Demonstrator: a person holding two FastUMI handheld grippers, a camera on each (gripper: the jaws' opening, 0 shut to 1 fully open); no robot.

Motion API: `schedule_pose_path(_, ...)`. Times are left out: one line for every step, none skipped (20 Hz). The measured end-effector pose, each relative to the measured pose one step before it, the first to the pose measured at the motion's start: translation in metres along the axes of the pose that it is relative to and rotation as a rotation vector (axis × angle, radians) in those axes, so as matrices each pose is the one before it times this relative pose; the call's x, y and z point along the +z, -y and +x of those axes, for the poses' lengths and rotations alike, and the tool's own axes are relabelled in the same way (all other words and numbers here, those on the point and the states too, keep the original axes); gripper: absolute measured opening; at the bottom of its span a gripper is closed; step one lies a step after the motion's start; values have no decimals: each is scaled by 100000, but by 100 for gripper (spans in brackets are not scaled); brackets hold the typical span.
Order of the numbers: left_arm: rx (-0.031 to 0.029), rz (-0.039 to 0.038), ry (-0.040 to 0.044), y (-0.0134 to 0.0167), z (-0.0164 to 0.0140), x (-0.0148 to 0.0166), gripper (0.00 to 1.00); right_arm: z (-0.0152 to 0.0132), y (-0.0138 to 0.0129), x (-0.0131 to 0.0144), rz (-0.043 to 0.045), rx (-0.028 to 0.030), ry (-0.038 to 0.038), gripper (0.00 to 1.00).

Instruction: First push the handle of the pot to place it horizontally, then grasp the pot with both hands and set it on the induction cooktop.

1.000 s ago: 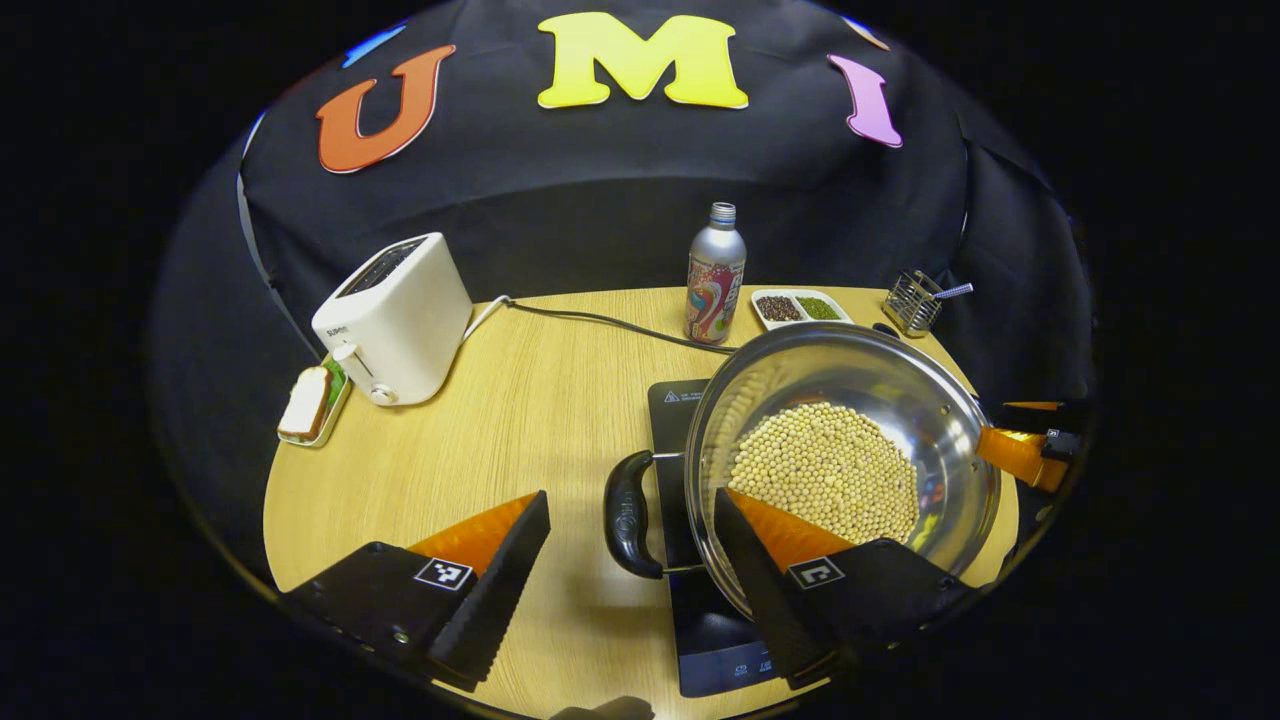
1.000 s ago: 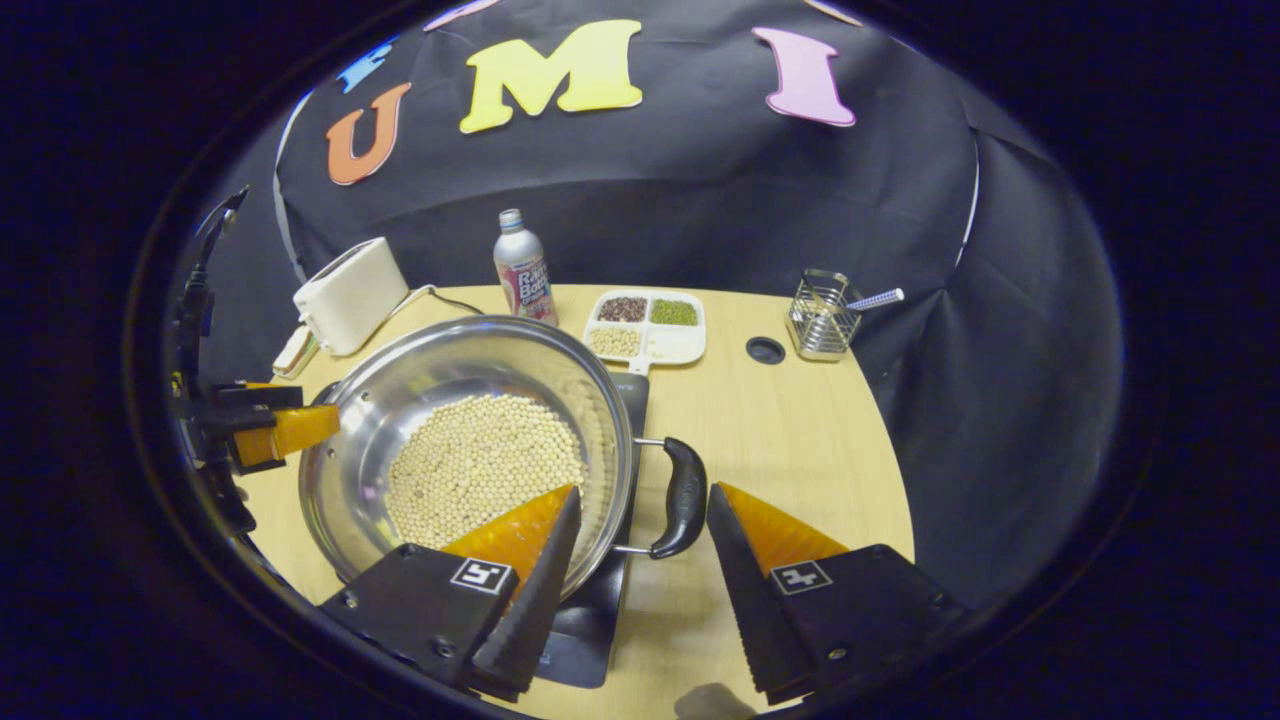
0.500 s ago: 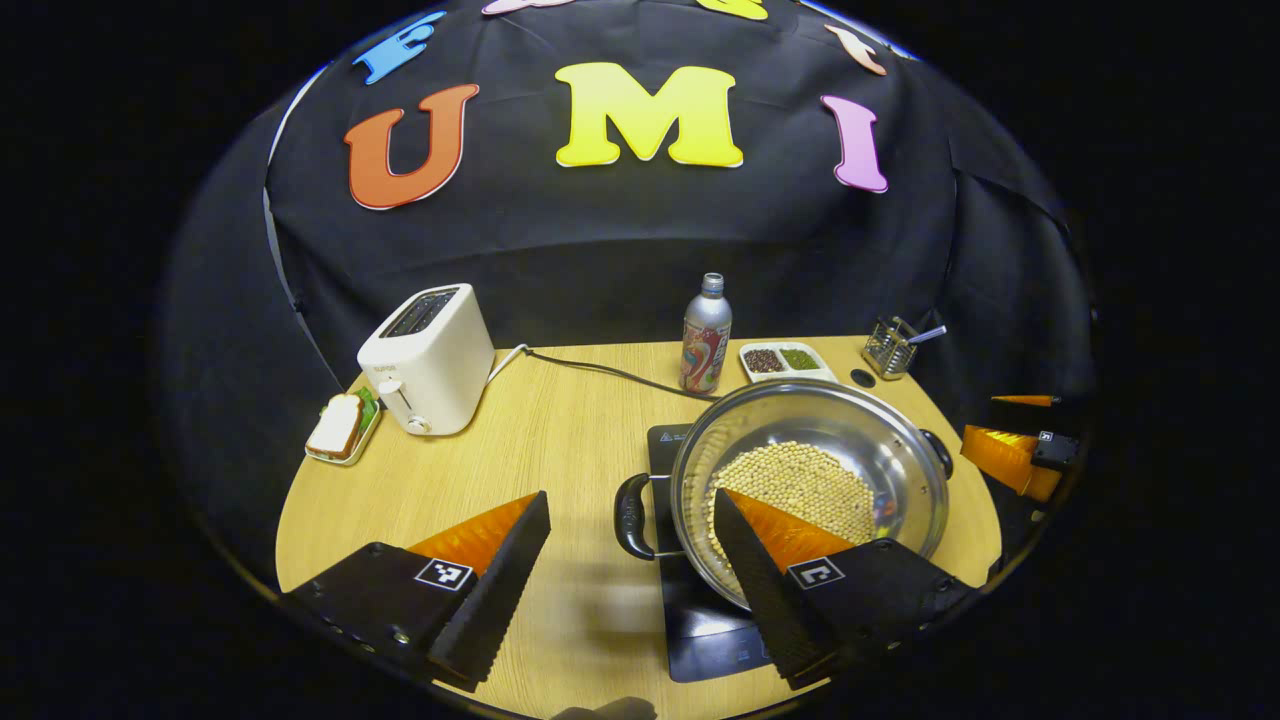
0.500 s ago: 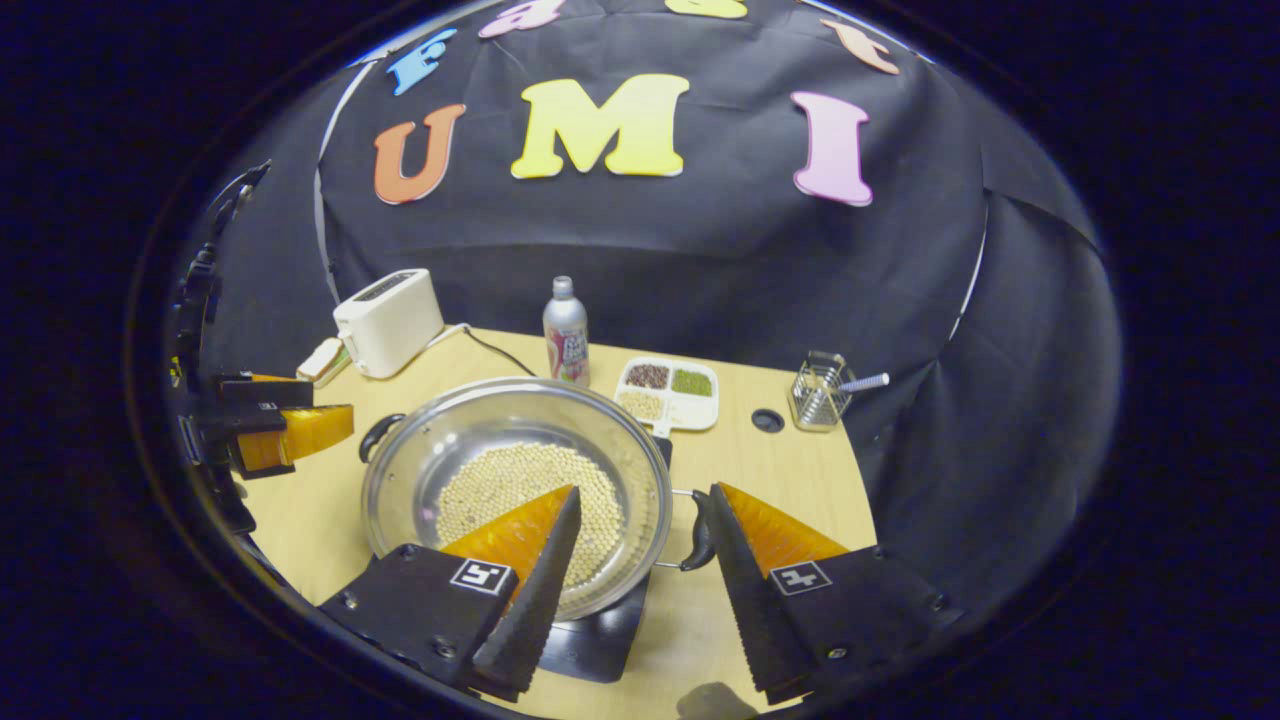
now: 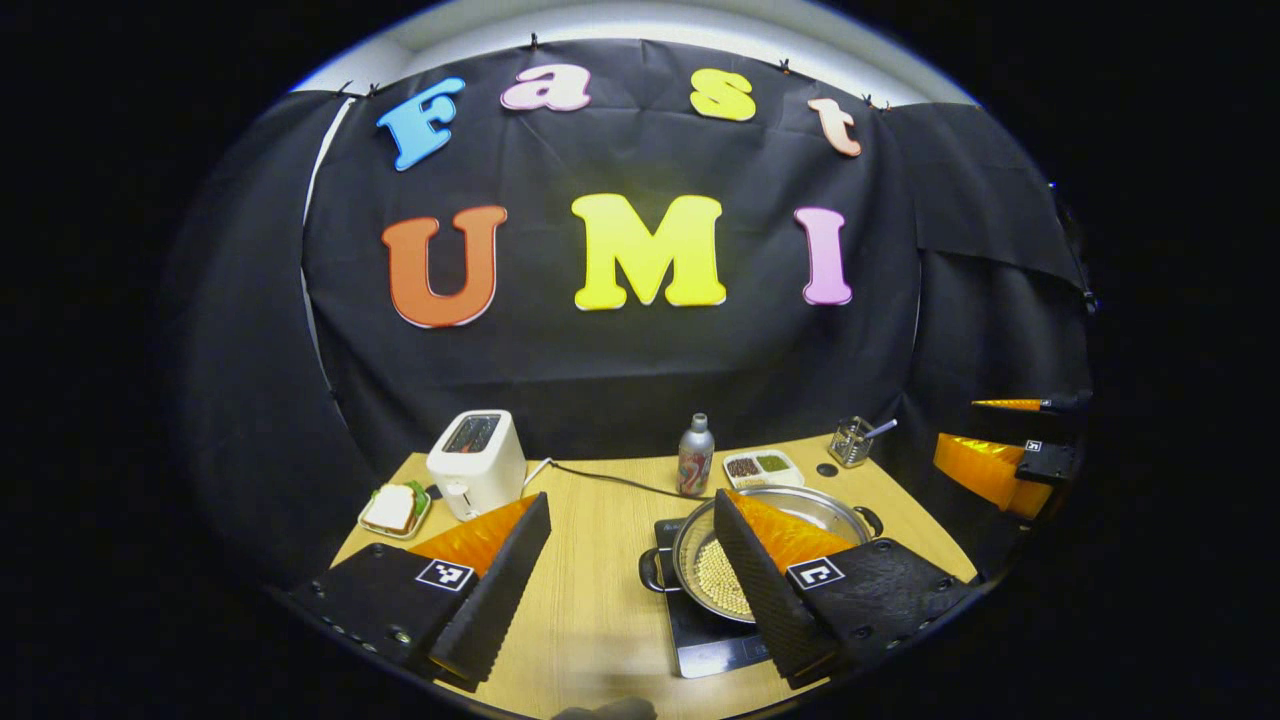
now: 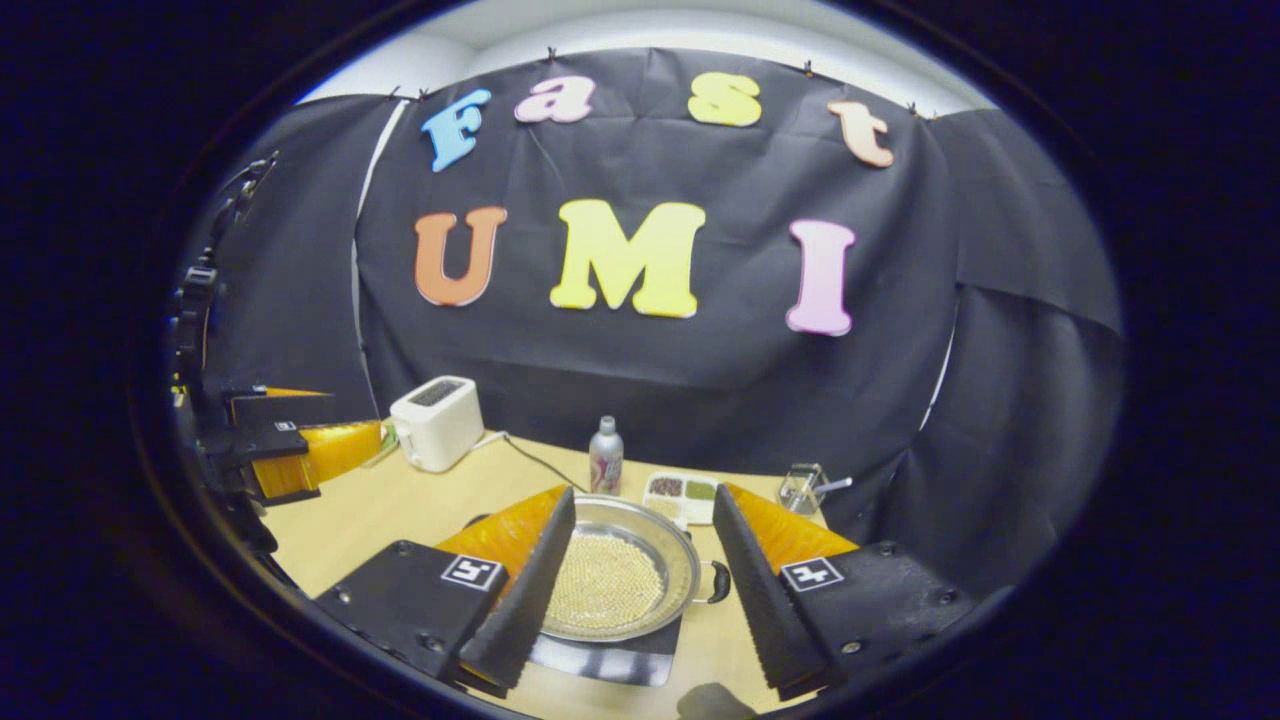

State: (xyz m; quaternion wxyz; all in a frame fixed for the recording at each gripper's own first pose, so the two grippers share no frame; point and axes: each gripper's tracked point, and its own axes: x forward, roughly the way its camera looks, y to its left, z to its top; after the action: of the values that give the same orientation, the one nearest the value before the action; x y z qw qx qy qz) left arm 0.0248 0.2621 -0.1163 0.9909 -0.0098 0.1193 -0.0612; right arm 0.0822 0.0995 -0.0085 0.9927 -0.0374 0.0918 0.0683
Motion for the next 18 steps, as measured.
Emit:
schedule_pose_path(250,62,3064,-575,-1470,1244,98,-1541,-308,1346,324,-499,3577,96)
schedule_pose_path(-45,-354,3198,-360,-1289,1292,98,-1397,-309,1279,599,-343,3208,100)
schedule_pose_path(-4,229,3971,-430,-1121,1525,98,-1370,-226,1233,468,-491,3593,100)
schedule_pose_path(307,343,3606,-562,-1124,1295,98,-1145,66,1316,522,-903,3120,100)
schedule_pose_path(698,378,2358,-691,-988,1057,98,-1006,-45,1151,967,-647,2942,100)
schedule_pose_path(432,197,2474,-164,-1035,891,97,-1084,-208,1036,1073,231,2378,100)
schedule_pose_path(213,-328,1913,-268,-1028,890,97,-990,75,647,1125,150,1418,100)
schedule_pose_path(241,-365,2276,-352,-943,1034,98,-931,184,732,1314,-270,1782,100)
schedule_pose_path(425,-518,2157,-323,-886,813,98,-740,333,733,1477,-224,1620,100)
schedule_pose_path(624,-451,1529,-335,-850,610,97,-834,215,594,1253,330,1200,100)
schedule_pose_path(1523,-97,948,-618,-847,539,98,-509,276,189,956,-73,1365,100)
schedule_pose_path(1623,-409,1110,-645,-848,479,97,-522,411,439,674,-132,989,100)
schedule_pose_path(2024,-253,688,-321,-658,295,97,-389,568,257,355,-393,918,100)
schedule_pose_path(2159,51,297,-560,-760,163,98,-487,610,195,271,-515,631,100)
schedule_pose_path(2224,-157,229,-593,-509,75,97,-434,511,-5,113,-440,862,100)
schedule_pose_path(1706,-101,305,-276,-629,30,97,-384,599,36,-118,-270,782,100)
schedule_pose_path(796,-391,149,-96,-633,-30,97,-467,743,162,81,12,1330,100)
schedule_pose_path(1193,-971,32,-52,-662,53,97,-429,745,1,205,-212,861,100)
